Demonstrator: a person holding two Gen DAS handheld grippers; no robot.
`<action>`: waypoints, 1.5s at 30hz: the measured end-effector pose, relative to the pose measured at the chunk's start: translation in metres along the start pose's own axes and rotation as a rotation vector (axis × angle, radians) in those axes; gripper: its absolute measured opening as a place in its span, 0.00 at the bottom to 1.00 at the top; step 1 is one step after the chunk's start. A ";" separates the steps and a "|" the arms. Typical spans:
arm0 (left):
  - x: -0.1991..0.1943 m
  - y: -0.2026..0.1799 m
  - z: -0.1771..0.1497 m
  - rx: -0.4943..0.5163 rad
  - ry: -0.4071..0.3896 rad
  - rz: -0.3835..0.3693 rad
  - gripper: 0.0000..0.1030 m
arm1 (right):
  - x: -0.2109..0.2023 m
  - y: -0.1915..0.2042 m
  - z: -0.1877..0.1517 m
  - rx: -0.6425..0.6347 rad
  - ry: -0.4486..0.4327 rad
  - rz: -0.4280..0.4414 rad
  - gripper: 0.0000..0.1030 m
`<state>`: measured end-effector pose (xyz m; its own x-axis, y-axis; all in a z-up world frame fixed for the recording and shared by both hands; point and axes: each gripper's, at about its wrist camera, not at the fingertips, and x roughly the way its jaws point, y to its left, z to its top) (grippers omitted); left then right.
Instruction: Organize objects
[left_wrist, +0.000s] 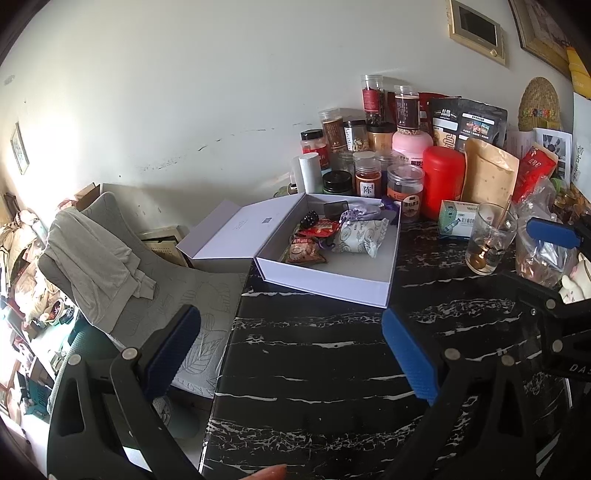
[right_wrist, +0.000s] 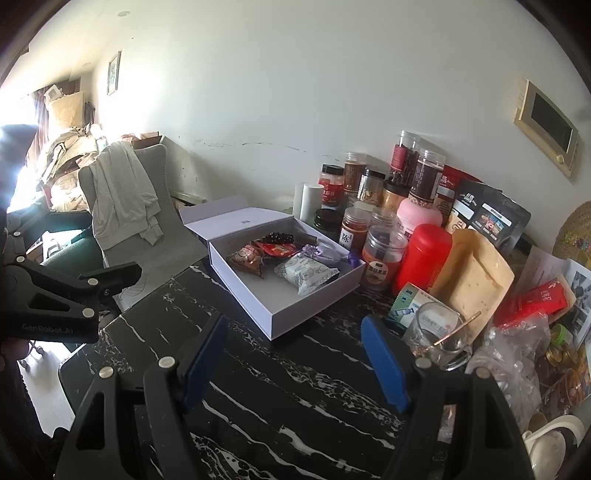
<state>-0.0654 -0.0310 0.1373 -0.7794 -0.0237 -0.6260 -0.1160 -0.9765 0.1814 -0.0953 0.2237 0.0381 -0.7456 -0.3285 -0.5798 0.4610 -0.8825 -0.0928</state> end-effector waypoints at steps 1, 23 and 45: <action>0.000 0.000 0.000 -0.003 0.001 -0.005 0.96 | 0.000 0.000 0.000 -0.002 0.001 0.000 0.73; 0.004 -0.004 -0.003 -0.002 0.031 -0.013 0.96 | 0.001 0.003 -0.006 -0.016 0.020 -0.007 0.73; 0.009 0.000 -0.011 -0.009 0.050 -0.033 0.96 | 0.005 0.008 -0.012 -0.008 0.043 -0.009 0.73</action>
<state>-0.0655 -0.0338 0.1235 -0.7436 -0.0018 -0.6686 -0.1356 -0.9788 0.1534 -0.0893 0.2189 0.0251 -0.7283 -0.3060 -0.6132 0.4587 -0.8824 -0.1045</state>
